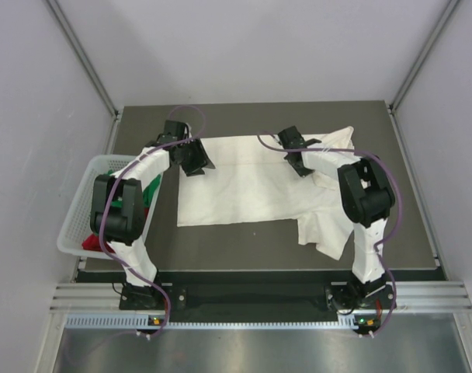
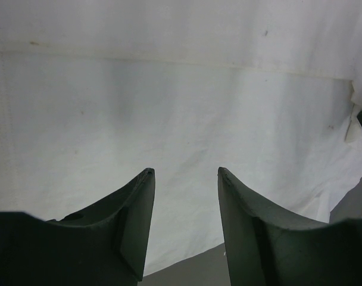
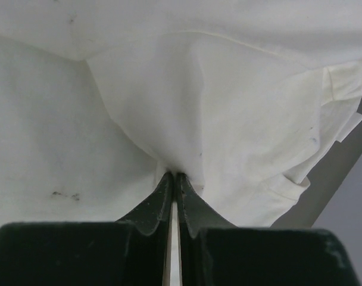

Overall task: Fold and stack the t-shirts
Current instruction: Fold the tshirt

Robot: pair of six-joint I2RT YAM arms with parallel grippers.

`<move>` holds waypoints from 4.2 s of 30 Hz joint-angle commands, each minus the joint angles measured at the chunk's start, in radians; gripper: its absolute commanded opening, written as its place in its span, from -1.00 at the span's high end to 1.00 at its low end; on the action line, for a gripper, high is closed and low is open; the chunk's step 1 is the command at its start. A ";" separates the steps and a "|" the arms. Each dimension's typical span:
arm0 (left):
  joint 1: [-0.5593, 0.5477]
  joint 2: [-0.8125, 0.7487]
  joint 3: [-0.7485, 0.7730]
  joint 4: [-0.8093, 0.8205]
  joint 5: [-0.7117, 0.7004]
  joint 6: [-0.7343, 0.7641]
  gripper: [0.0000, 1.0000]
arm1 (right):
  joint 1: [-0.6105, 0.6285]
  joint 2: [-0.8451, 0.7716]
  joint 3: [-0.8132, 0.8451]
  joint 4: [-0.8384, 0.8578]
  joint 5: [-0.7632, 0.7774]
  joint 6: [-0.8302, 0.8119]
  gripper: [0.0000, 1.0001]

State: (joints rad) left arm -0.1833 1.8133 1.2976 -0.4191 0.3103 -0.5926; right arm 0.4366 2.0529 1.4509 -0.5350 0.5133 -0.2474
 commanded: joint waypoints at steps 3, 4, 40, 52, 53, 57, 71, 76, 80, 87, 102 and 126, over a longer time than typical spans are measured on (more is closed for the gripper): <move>0.004 0.006 0.006 0.028 0.010 -0.006 -0.03 | -0.019 -0.054 0.040 -0.029 -0.132 0.034 1.00; 0.004 0.014 0.006 0.029 0.010 -0.007 -0.03 | -0.024 -0.077 0.045 -0.045 -0.159 0.051 1.00; 0.004 0.207 0.144 0.059 -0.059 0.004 -0.04 | -0.312 -0.091 -0.009 -0.065 -0.955 0.430 0.93; 0.002 0.260 0.227 0.144 -0.050 0.005 -0.06 | -0.182 -0.246 -0.009 -0.003 -0.453 0.359 0.39; 0.002 0.271 0.245 0.144 -0.059 0.005 -0.07 | -0.185 -0.231 0.012 -0.016 -0.352 0.379 0.38; 0.004 0.320 0.301 0.118 -0.094 0.025 -0.06 | -0.255 -0.191 0.072 -0.010 -0.245 0.479 0.21; 0.004 0.457 0.371 0.043 -0.229 0.025 -0.04 | -0.575 -0.050 0.051 0.217 -0.681 0.632 -0.01; 0.004 0.489 0.393 0.007 -0.266 0.024 -0.04 | -0.602 0.032 0.045 0.306 -0.788 0.664 0.02; 0.004 0.492 0.393 -0.013 -0.301 0.025 -0.04 | -0.637 0.084 0.029 0.388 -0.837 0.704 0.17; 0.004 0.494 0.402 -0.053 -0.392 0.004 -0.04 | -0.707 0.053 -0.050 0.437 -0.696 0.704 0.94; 0.004 0.460 0.447 -0.027 -0.217 -0.070 -0.05 | -0.691 -0.149 -0.087 0.317 -0.526 0.747 0.20; -0.283 0.158 0.159 0.379 0.091 -0.131 0.15 | -0.552 -0.376 -0.285 0.176 -0.670 0.678 0.18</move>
State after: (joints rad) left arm -0.3691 2.0552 1.5280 -0.2935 0.2676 -0.6369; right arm -0.1291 1.7531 1.1896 -0.3302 -0.1768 0.4500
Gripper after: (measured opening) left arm 0.444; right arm 0.417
